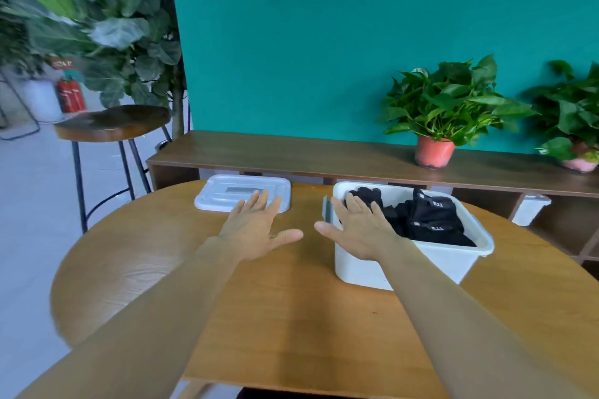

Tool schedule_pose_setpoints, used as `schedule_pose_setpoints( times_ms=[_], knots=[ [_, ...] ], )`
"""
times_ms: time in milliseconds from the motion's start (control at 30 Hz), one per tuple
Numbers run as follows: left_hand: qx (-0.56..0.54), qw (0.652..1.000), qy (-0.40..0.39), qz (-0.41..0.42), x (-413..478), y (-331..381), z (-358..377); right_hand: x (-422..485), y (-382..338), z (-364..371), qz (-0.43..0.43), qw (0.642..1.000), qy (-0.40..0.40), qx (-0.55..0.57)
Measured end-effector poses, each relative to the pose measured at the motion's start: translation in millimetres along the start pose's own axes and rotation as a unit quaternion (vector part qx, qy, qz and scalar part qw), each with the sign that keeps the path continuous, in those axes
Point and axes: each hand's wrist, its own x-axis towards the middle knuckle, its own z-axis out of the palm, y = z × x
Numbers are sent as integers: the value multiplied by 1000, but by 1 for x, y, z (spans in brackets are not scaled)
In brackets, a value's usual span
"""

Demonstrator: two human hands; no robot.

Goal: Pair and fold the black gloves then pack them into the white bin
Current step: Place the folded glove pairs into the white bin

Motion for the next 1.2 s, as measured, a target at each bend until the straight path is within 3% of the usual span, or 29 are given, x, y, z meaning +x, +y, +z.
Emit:
schedule_pose_setpoints(
  times_ms=[433,800,967,1200],
  knots=[
    [-4,999,-17,-42,48,-118,28,107,-84,30,-33,998,-59,-13],
    [-25,998,-27,-52,157,-190,90,235,-88,102,58,996,-69,-10],
    [-13,995,-1,-98,202,-224,111,276,-78,124,97,993,-63,18],
    [-4,988,-25,-155,225,-243,118,296,-74,137,90,993,-64,41]
  ],
)
